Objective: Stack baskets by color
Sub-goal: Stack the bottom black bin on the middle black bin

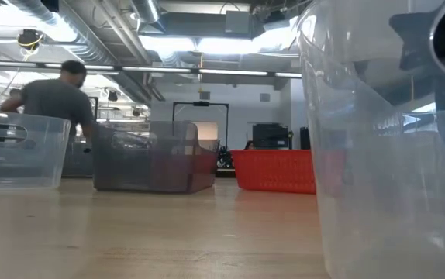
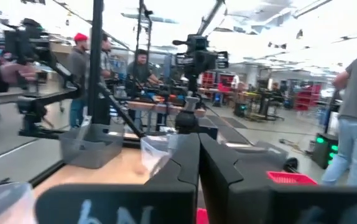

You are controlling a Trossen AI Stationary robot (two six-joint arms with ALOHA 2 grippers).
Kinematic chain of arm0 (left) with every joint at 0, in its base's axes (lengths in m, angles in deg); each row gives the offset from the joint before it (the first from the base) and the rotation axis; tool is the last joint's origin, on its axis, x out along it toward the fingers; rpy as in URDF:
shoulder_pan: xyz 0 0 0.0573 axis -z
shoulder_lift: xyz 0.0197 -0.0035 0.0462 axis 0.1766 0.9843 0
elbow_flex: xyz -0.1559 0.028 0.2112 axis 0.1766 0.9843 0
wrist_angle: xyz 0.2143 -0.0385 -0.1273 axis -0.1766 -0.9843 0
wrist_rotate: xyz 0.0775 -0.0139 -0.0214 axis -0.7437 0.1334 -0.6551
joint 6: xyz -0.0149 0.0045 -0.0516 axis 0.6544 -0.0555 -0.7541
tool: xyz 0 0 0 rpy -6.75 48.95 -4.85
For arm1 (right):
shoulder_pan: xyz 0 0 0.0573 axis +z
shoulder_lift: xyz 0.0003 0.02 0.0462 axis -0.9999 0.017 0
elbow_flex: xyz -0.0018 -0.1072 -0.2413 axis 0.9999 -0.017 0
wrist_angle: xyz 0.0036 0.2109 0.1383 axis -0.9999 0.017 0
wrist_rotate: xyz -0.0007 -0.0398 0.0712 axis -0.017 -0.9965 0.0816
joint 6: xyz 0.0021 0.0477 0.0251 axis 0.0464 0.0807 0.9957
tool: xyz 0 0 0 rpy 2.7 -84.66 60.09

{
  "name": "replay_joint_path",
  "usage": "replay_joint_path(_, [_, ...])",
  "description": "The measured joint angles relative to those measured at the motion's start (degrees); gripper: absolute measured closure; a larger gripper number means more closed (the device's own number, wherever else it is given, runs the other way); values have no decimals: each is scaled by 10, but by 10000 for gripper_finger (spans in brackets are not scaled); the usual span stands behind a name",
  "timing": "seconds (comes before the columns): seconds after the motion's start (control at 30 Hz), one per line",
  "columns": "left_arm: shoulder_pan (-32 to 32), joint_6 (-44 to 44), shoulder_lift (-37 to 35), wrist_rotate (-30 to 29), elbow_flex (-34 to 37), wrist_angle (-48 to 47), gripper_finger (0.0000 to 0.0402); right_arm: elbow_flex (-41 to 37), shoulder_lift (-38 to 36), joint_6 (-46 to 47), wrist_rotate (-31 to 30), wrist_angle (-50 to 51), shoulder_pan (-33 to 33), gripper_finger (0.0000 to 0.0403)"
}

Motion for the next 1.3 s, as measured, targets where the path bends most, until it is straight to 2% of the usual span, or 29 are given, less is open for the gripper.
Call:
replay_joint_path(0.1, [0,-1,42,-9,-43,-53,401,0,0,2,-30,-2,0,395])
replay_joint_path(0.23, [0,-27,132,-16,-139,-133,401,0,0,2,-47,-3,0,395])
replay_joint_path(0.3, [0,-56,182,-24,-190,-202,401,0,0,2,-49,-3,0,395])
replay_joint_path(0.4, [0,-142,253,-23,-249,-358,401,0,0,2,-48,-3,0,395])
replay_joint_path(0.57, [0,-347,340,-22,-293,-508,401,0,0,4,-47,-3,0,395])
replay_joint_path(0.63, [0,-425,354,-17,-295,-518,401,0,0,4,-47,-3,0,395])
replay_joint_path(0.73, [0,-491,362,28,-295,-521,401,0,0,4,-46,-2,0,395])
replay_joint_path(0.87, [0,-505,370,65,-295,-494,401,0,0,4,-46,-2,0,395])
replay_joint_path(1.03, [0,-502,375,55,-295,-460,401,0,0,5,-46,-2,0,395])
replay_joint_path(1.2, [0,-540,383,61,-295,-472,401,0,0,5,-46,-2,0,395])
replay_joint_path(1.3, [0,-542,389,85,-295,-470,401,0,0,5,-46,-2,0,395])
